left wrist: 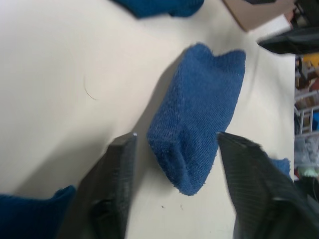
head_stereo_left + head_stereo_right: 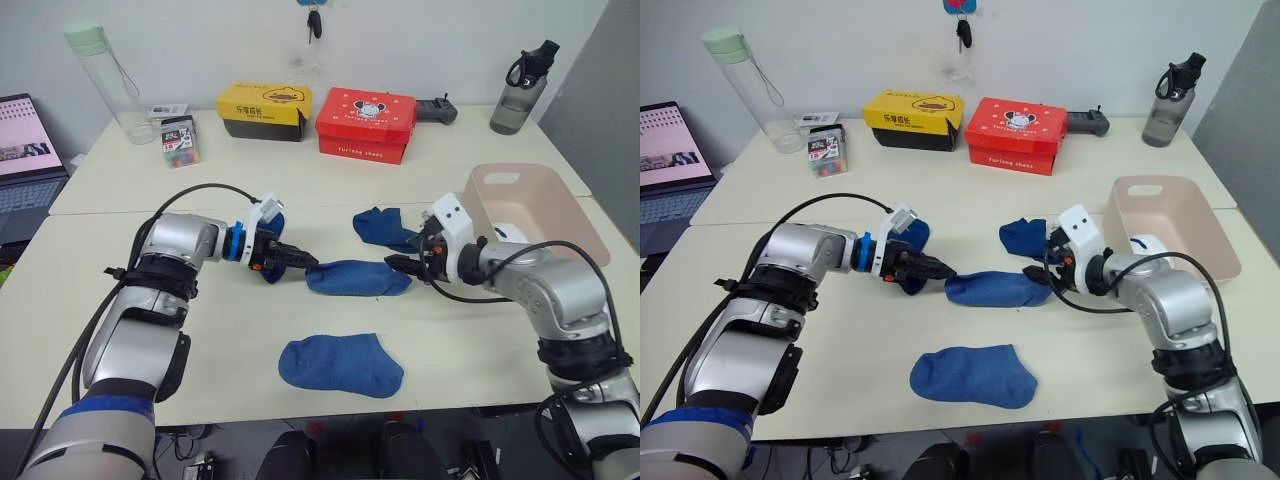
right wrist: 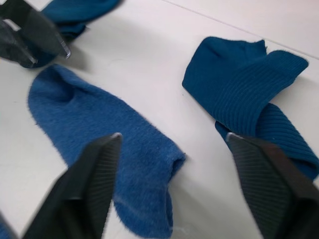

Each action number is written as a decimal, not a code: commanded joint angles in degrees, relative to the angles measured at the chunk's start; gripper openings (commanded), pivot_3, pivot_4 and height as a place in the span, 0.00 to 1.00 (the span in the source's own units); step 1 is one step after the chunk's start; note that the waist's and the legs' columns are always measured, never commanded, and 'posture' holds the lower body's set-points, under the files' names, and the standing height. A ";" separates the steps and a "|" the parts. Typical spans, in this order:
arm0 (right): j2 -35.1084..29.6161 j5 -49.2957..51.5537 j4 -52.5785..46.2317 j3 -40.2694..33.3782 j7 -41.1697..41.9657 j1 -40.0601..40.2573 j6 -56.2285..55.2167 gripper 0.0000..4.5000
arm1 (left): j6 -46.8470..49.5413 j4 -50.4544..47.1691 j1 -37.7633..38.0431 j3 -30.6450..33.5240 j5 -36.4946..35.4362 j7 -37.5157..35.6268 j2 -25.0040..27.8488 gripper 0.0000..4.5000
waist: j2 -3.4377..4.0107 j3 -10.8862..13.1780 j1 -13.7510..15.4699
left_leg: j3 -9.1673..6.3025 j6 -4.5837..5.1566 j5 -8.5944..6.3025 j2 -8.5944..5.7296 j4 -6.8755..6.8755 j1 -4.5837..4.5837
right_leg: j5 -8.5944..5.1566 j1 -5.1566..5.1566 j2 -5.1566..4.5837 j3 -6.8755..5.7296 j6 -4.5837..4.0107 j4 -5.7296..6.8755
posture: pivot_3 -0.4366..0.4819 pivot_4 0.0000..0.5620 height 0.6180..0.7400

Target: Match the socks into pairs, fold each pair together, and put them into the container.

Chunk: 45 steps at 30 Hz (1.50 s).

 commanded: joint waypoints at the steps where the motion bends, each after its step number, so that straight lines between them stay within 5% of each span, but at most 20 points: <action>1: 0.21 0.08 -5.72 -2.11 -2.78 3.58 0.19 1.00 | -0.63 -6.45 3.85 3.29 -0.23 6.31 -0.85 0.90 | 0.00 -0.01 0.00 | 0.00 0.00 0.00 0.00 0.00 0.01 | 0.00 0.01 0.00 0.01 0.00 0.02 | 0.48 0.27 1.00; 13: 7.98 -1.99 -2.20 -3.09 -11.90 9.34 1.25 1.00 | -10.13 -11.83 10.79 -0.32 5.46 17.22 -8.32 0.90 | -0.01 -0.08 1.10 | 0.08 0.00 0.00 -0.02 0.09 0.06 | 0.00 0.01 -0.02 0.08 0.00 0.20 | 0.48 0.27 1.00; 17: 8.49 -1.30 -1.58 -3.30 -11.72 8.78 2.26 0.80 | -12.96 -10.61 10.83 -1.31 7.26 18.24 -9.57 0.77 | 0.01 -0.11 1.16 | 0.08 0.00 0.00 -0.05 0.09 0.09 | 0.00 0.06 -0.04 0.07 0.00 0.18 | 0.48 0.27 1.00; 18: 8.23 -0.54 -1.75 -3.20 -10.98 8.66 3.26 0.67 | -13.27 -10.39 10.71 -1.25 7.30 18.38 -10.13 0.67 | 0.02 -0.11 1.16 | 0.08 0.00 0.00 -0.06 0.09 0.09 | 0.00 0.06 -0.04 0.07 0.00 0.18 | 0.48 0.27 1.00; 21: 7.65 0.29 -2.37 -3.25 -10.11 8.94 4.52 0.51 | -14.21 -11.21 10.80 -1.27 7.21 17.83 -10.86 0.54 | 0.02 -0.11 1.15 | 0.08 0.00 0.00 -0.06 0.09 0.09 | 0.00 0.07 -0.04 0.07 0.00 0.18 | 0.48 0.27 1.00; 27: 5.00 1.75 -3.09 -3.73 -7.97 8.94 4.46 0.01 | -14.28 -10.96 9.88 1.14 6.40 17.41 -10.42 0.13 | 0.02 -0.11 0.91 | 0.09 0.00 0.00 -0.05 0.08 0.09 | 0.00 0.05 -0.03 0.07 0.00 0.18 | 0.48 0.27 1.00; 29: 4.08 2.25 -3.15 -3.76 -7.04 8.60 4.41 0.00 | -13.04 -12.05 9.79 1.39 5.57 16.29 -9.92 0.01 | 0.02 -0.11 0.89 | 0.08 0.00 0.00 -0.04 0.07 0.08 | 0.00 0.05 -0.03 0.06 0.00 0.18 | 0.48 0.27 1.00; 37: 1.38 7.13 -4.77 -5.11 -2.33 6.40 5.37 0.00 | -5.59 -20.05 10.80 4.40 -0.29 14.11 -7.45 0.01 | 0.02 -0.11 0.86 | 0.08 0.00 0.00 -0.03 0.07 0.06 | 0.00 0.03 -0.02 0.06 0.00 0.18 | 0.48 0.27 1.00; 45: -1.04 19.72 -17.69 -10.47 1.69 9.72 12.21 0.00 | 11.62 -41.23 19.53 11.73 -15.73 8.31 4.38 0.01 | 0.03 -0.11 0.59 | 0.04 0.01 0.00 0.02 0.00 0.07 | 0.00 0.02 -0.01 0.06 0.00 0.14 | 0.48 0.27 1.00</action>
